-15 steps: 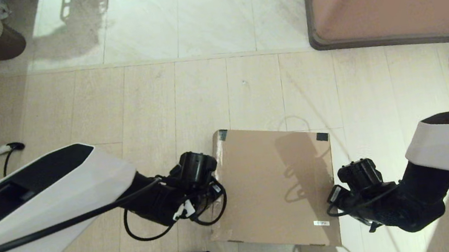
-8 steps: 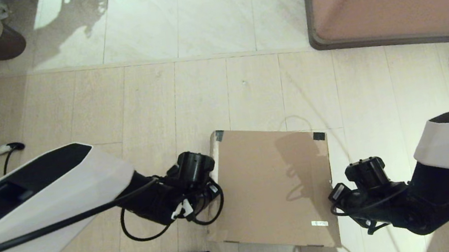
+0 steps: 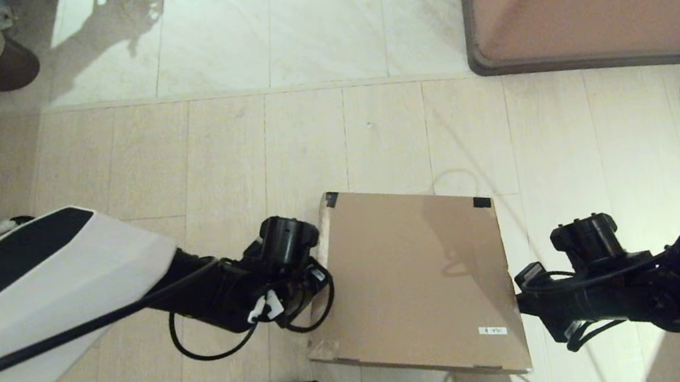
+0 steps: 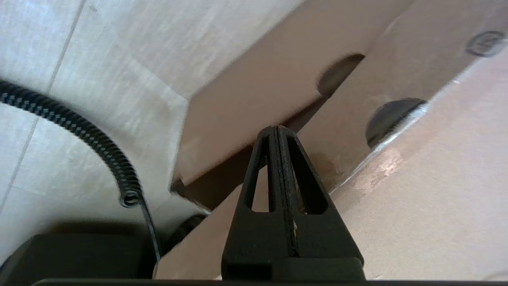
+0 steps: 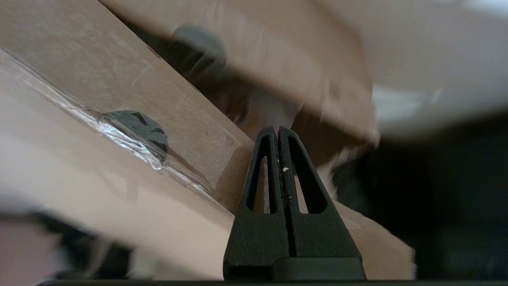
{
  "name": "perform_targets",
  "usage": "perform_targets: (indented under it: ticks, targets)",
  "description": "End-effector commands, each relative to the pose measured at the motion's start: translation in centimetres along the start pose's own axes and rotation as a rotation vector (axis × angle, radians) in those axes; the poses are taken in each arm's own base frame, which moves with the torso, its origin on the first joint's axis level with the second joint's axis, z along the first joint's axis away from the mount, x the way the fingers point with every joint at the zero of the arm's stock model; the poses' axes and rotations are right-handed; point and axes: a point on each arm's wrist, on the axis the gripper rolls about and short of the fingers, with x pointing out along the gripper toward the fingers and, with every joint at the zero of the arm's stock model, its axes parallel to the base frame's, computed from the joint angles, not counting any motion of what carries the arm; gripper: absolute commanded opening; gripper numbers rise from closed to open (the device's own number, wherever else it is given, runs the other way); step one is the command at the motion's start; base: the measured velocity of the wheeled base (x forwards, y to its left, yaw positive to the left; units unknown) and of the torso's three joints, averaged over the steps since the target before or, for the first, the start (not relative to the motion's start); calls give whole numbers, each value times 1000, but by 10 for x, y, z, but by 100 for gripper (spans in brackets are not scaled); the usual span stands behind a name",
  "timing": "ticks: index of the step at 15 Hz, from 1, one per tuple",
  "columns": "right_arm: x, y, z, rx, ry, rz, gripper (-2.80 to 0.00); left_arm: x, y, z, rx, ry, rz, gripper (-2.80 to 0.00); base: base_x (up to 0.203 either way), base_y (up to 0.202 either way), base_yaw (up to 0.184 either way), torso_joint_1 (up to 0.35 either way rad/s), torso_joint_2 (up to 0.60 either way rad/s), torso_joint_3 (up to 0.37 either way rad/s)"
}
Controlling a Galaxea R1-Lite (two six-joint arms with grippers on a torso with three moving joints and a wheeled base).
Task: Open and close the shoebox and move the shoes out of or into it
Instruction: Open the shoe box
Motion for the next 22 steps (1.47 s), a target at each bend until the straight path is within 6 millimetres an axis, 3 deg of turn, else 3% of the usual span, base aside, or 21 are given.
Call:
perform_targets:
  ticks: [1,6,10,15,22]
  targets:
    - [-26,14,7,53,42,46,-280,-11,-5,8,-16,-22,-24,-280,0,0,0,0,0,0]
    - [-54,34,9,197,152,17,-280,-26,-16,21,-62,-59,-84,-280,0,0,0,0,0,0]
    - [-58,39,9,281,178,-78,-280,-39,-22,30,-97,-75,-119,-280,0,0,0,0,0,0]
    - [-59,52,13,406,179,-53,-280,-46,-24,35,-111,-86,-134,-280,0,0,0,0,0,0]
    - [-56,49,16,417,179,-64,-280,-44,-8,63,-172,-150,-105,-280,0,0,0,0,0,0]
